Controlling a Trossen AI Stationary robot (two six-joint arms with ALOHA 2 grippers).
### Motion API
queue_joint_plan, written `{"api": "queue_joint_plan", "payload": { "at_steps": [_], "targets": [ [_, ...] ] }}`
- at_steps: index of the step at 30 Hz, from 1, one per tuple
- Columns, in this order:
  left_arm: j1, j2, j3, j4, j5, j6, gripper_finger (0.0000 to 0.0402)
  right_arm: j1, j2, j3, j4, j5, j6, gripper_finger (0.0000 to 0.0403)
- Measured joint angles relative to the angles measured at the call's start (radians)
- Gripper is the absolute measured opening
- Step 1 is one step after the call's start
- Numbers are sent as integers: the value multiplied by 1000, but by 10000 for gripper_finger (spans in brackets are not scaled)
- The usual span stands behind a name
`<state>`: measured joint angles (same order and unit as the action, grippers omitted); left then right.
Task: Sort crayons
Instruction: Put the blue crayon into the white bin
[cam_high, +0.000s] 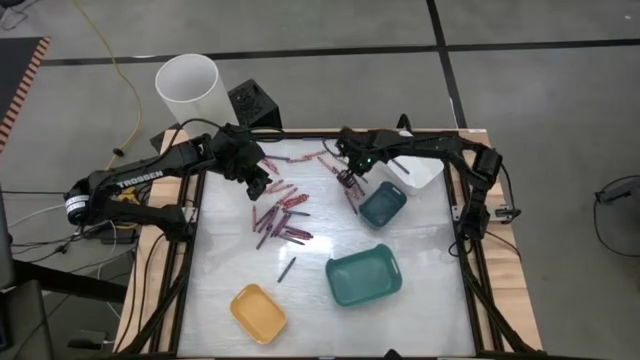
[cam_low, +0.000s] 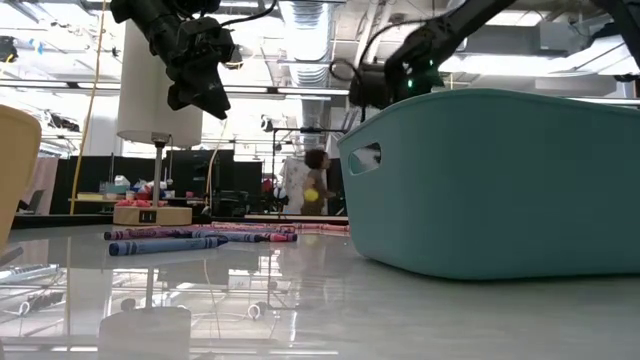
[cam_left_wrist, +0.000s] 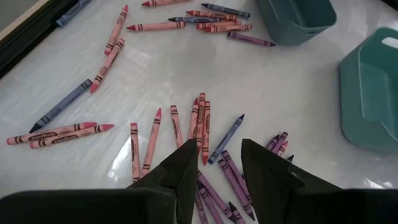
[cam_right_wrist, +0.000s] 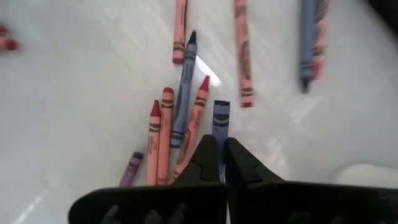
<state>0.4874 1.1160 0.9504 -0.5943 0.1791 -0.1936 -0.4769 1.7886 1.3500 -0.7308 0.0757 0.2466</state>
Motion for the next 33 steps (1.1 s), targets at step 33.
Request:
{"api": "queue_joint_plan", "payload": {
  "at_steps": [33],
  "targets": [
    [-3, 0, 0, 39, -1, 6, 112, -291, -336, -421, 19, 136, 44, 13]
  ]
}}
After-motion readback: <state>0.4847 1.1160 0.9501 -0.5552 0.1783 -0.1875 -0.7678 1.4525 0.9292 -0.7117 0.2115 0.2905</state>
